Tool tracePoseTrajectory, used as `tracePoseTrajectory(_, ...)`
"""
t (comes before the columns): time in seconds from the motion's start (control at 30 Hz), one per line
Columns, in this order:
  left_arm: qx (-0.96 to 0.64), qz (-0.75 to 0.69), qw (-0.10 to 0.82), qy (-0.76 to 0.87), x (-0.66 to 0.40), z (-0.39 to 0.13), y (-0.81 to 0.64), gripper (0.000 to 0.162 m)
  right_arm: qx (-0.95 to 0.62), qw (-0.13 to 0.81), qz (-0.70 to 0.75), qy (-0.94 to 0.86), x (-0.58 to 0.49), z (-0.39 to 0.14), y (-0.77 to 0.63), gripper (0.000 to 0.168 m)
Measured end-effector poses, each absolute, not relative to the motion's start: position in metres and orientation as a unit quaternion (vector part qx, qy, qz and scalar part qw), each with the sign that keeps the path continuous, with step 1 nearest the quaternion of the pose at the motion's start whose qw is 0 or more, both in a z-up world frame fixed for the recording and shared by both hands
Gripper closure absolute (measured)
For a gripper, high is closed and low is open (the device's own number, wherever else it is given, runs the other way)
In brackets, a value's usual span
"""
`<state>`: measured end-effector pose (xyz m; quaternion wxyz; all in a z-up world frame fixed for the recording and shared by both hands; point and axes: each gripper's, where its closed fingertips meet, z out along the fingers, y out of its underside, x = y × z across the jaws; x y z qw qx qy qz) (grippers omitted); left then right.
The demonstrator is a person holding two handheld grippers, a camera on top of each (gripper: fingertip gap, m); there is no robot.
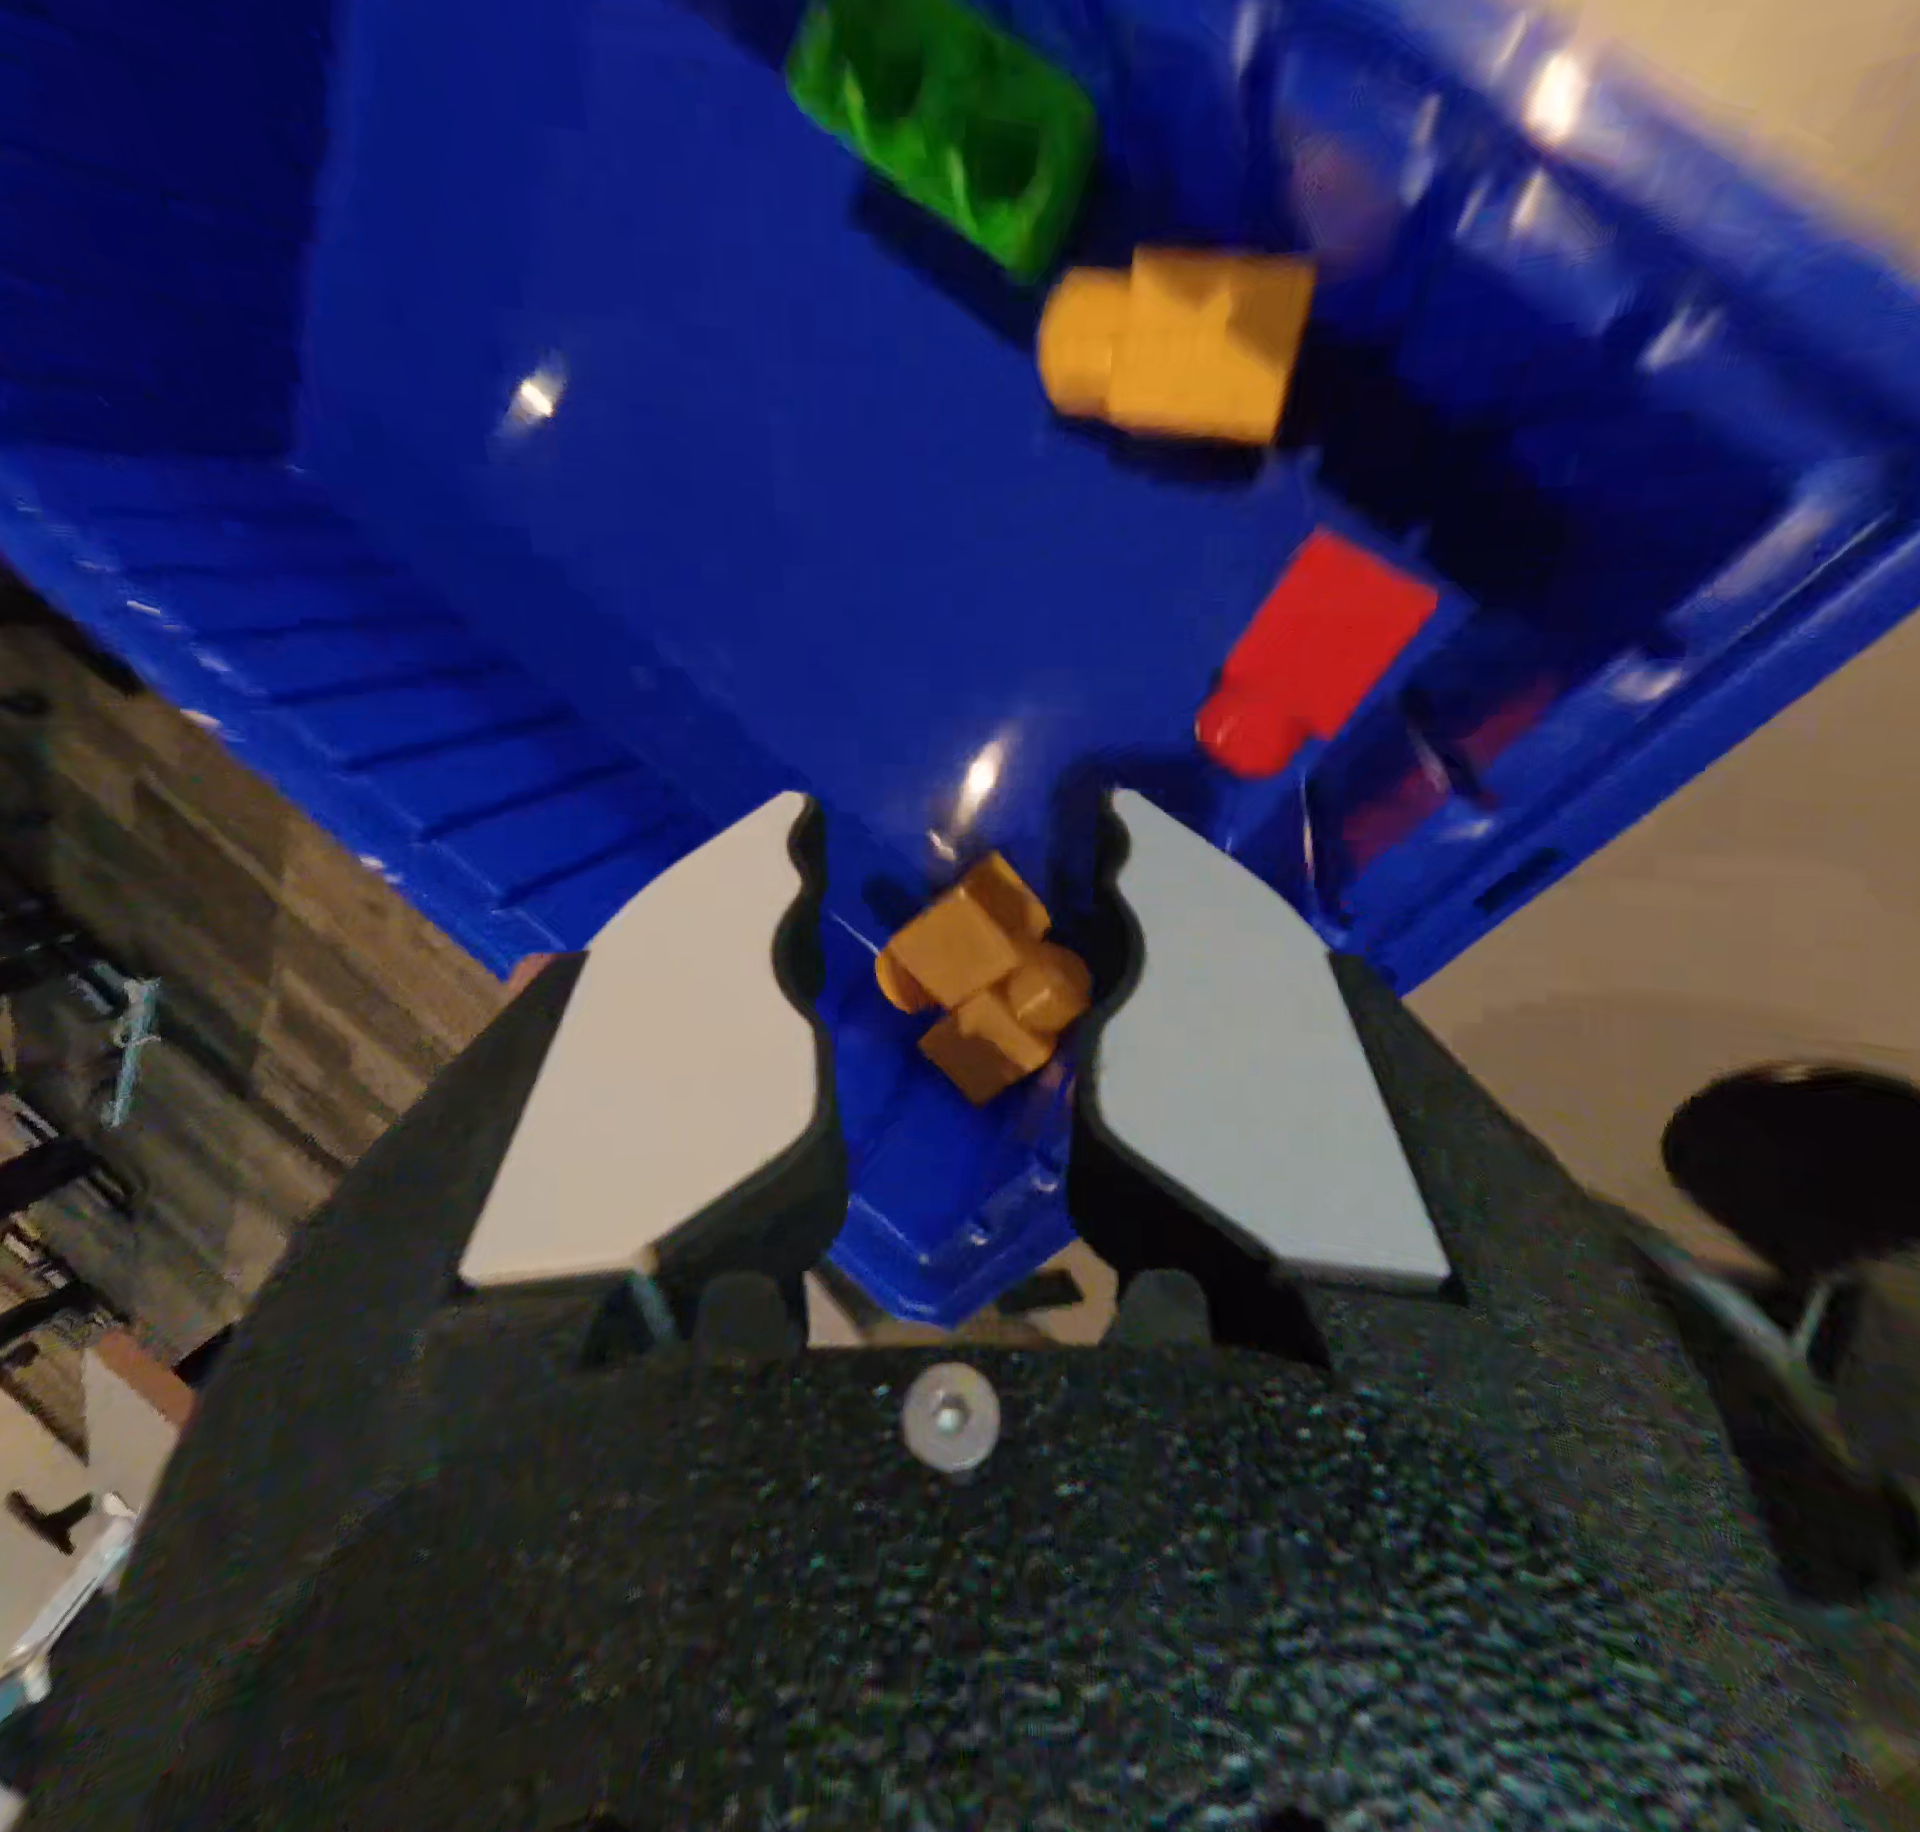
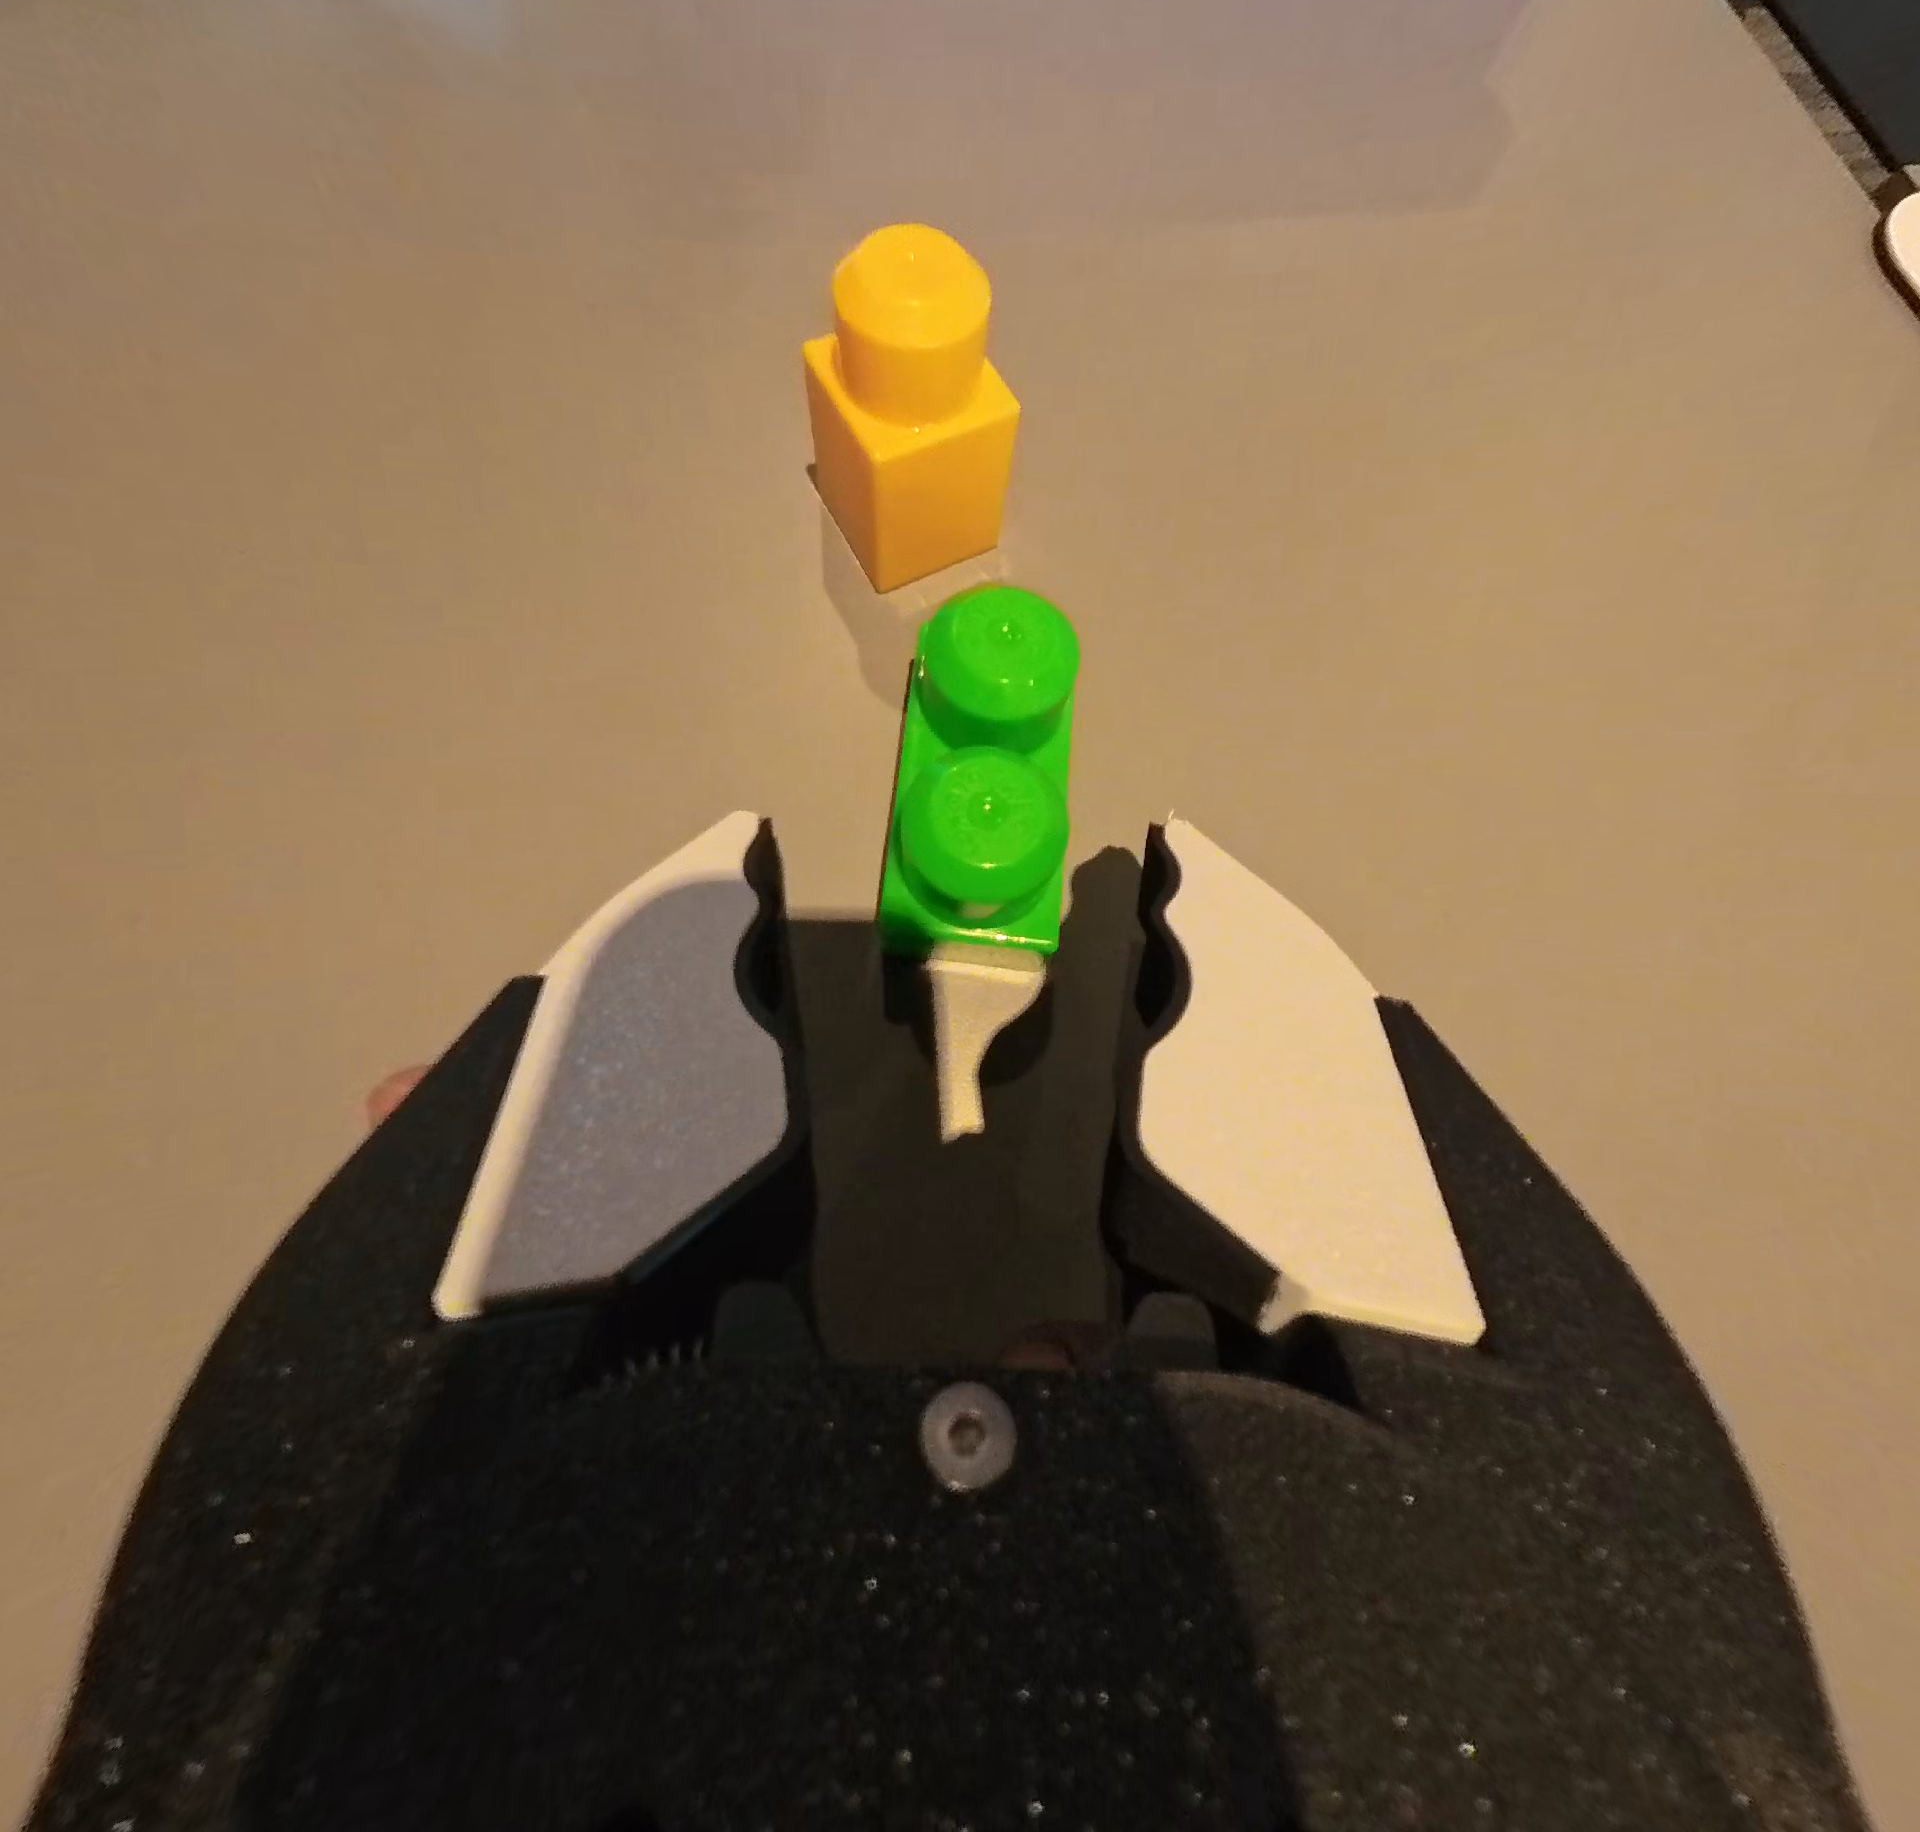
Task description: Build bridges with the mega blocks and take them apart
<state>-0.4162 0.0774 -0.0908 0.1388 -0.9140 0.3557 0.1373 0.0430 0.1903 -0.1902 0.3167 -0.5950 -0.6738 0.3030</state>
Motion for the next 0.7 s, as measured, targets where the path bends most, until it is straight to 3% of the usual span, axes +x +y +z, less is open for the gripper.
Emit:
tracePoseTrajectory(0.23, -0.921, 0.16, -0.084, 0.344, -0.482, -0.16, 0.047, 0.116, -0.597, 0.317, 0.305, -0.671, 0.043, -0.19, 0.191, 0.101)
tracePoseTrajectory(0.47, -0.935, 0.173, -0.158, 0.265, -0.493, -0.18, 0.039, 0.123, -0.596, 0.314, 0.311, -0.671, 0.043, -0.189, 0.19, 0.102)
tracePoseTrajectory(0.6, -0.944, 0.203, -0.16, 0.207, -0.498, -0.189, 0.047, 0.146, -0.594, 0.313, 0.309, -0.674, 0.043, -0.19, 0.189, 0.101)
tracePoseTrajectory(0.7, -0.934, 0.232, -0.166, 0.215, -0.501, -0.189, 0.052, 0.152, -0.594, 0.315, 0.306, -0.674, 0.043, -0.19, 0.189, 0.102)
